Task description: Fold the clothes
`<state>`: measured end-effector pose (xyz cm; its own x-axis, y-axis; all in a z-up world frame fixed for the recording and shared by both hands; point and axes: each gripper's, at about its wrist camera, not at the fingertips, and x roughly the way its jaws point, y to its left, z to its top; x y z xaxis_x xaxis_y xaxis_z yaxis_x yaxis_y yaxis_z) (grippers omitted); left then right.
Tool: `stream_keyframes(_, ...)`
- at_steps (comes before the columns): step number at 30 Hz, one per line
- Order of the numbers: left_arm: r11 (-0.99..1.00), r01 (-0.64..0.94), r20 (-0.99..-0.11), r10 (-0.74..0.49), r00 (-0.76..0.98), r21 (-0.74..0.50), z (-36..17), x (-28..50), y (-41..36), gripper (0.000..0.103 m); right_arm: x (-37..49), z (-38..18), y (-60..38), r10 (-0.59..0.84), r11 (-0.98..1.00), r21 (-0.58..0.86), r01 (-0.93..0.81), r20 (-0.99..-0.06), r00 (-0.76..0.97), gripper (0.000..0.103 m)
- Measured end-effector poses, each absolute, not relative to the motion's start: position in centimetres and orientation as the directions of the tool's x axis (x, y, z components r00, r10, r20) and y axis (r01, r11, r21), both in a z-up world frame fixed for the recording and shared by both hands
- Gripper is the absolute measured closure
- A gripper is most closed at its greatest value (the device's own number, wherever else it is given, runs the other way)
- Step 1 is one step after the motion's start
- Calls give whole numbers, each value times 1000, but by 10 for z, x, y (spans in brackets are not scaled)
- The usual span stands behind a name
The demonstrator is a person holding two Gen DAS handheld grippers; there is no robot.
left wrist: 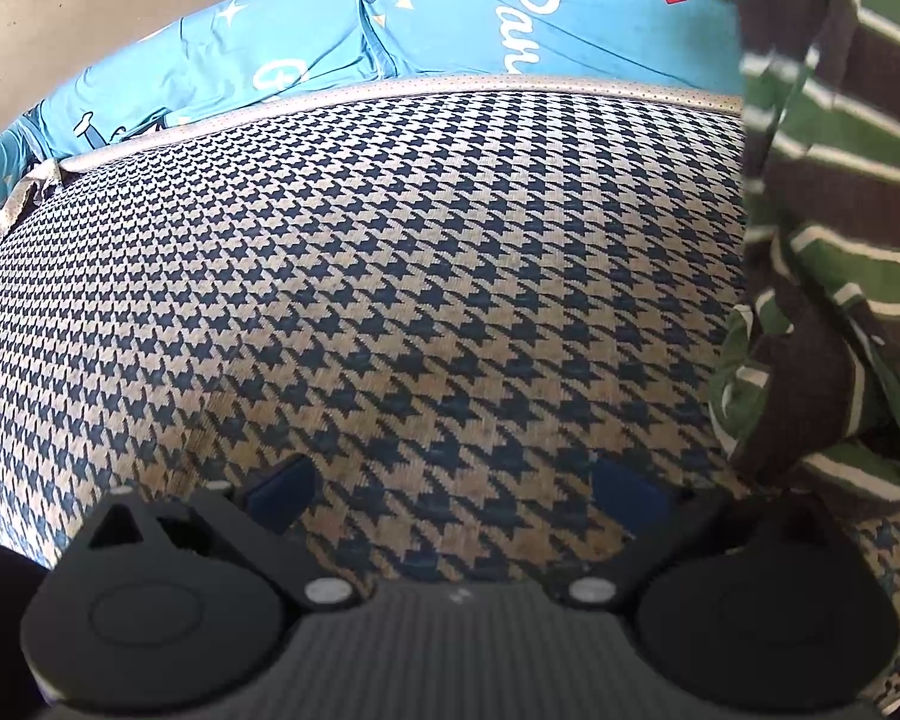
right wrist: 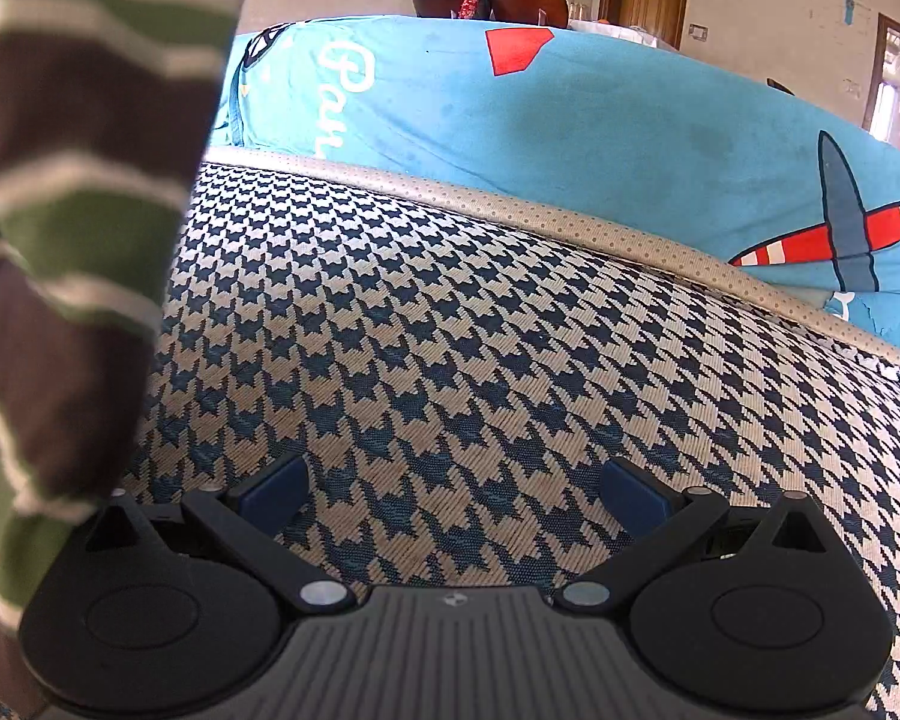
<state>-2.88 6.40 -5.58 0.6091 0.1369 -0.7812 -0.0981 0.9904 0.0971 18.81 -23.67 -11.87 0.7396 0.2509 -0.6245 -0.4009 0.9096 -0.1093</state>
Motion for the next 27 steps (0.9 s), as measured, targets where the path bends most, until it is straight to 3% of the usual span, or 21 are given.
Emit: stream_keyframes(27,989,-112,-787,145,599,97,-56,-9,83,0,179,-119,-241,251,910,-109,-401,-624,740,0)
